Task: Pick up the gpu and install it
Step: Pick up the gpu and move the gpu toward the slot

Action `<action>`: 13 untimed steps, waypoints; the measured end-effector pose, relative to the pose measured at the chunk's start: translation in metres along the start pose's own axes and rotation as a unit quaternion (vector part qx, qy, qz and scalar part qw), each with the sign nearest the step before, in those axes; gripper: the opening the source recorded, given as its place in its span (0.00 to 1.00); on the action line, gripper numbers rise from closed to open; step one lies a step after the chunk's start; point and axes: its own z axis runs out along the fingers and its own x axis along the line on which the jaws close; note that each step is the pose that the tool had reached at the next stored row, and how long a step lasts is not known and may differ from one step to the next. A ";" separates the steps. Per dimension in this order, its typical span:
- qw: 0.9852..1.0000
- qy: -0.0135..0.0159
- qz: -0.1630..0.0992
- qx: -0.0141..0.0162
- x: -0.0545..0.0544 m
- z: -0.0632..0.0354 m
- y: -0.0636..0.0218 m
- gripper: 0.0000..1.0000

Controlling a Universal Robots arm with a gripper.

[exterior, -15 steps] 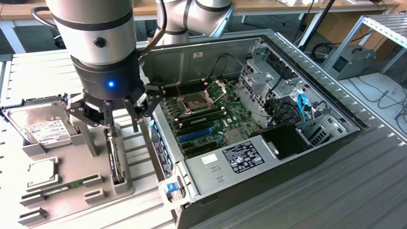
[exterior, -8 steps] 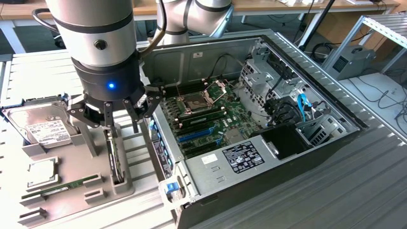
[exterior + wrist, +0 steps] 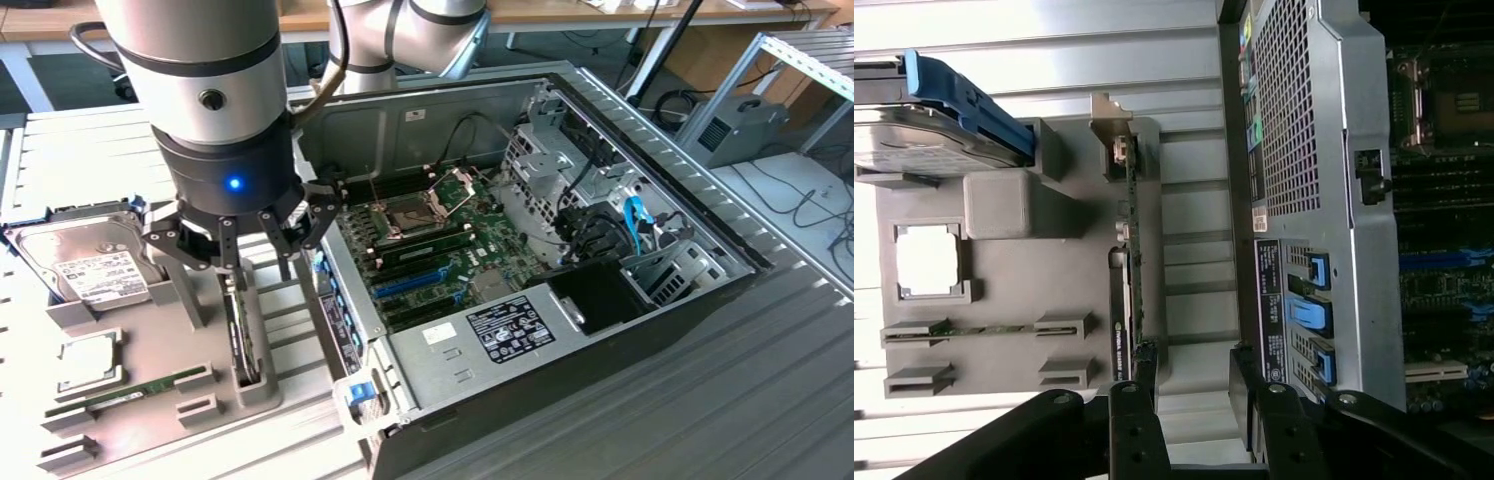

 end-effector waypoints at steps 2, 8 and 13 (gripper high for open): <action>1.000 0.000 0.000 0.000 0.000 0.0007 0.0000 0.42; 1.000 0.000 0.000 0.000 0.000 0.0026 -0.0001 0.42; 1.000 0.000 0.000 0.000 0.000 0.0043 -0.0002 0.42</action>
